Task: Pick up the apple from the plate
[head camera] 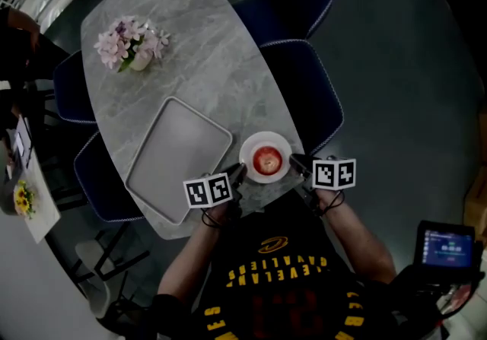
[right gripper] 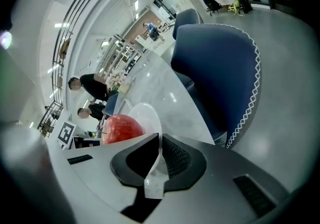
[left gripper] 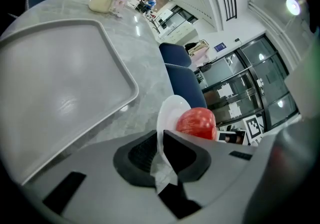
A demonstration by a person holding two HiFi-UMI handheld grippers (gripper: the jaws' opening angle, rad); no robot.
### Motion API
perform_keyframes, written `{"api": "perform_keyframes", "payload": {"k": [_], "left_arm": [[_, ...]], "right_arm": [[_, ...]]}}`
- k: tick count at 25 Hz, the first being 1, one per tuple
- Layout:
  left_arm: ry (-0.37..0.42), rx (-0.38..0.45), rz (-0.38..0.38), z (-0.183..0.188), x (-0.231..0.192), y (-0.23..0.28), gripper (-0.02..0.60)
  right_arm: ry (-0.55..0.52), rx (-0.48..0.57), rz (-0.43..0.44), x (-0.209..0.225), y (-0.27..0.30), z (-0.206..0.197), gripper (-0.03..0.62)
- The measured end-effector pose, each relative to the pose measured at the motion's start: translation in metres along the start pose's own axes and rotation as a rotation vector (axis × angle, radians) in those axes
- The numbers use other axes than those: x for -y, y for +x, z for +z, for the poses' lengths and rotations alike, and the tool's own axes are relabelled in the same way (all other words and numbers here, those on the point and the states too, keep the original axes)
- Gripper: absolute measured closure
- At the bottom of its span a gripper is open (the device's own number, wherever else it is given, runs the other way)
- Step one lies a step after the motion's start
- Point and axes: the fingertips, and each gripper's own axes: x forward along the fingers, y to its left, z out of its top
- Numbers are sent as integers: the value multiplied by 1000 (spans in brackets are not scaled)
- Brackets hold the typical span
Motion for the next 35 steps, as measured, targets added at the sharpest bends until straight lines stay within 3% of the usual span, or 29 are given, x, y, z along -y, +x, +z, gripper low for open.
{"api": "perform_keyframes", "payload": {"k": [6,29,35], "left_arm": [[13,-24,27,9,2,32,538],[-5,-64,79,-6,-12,53,538],[-3,-69,86,-9,-19,52,538]], "right_arm": [[27,-14,-13,30,8,11,562],[22,-82,-50,51,17,-4,562],[71,-38,-8,51,22,-9,562]]}}
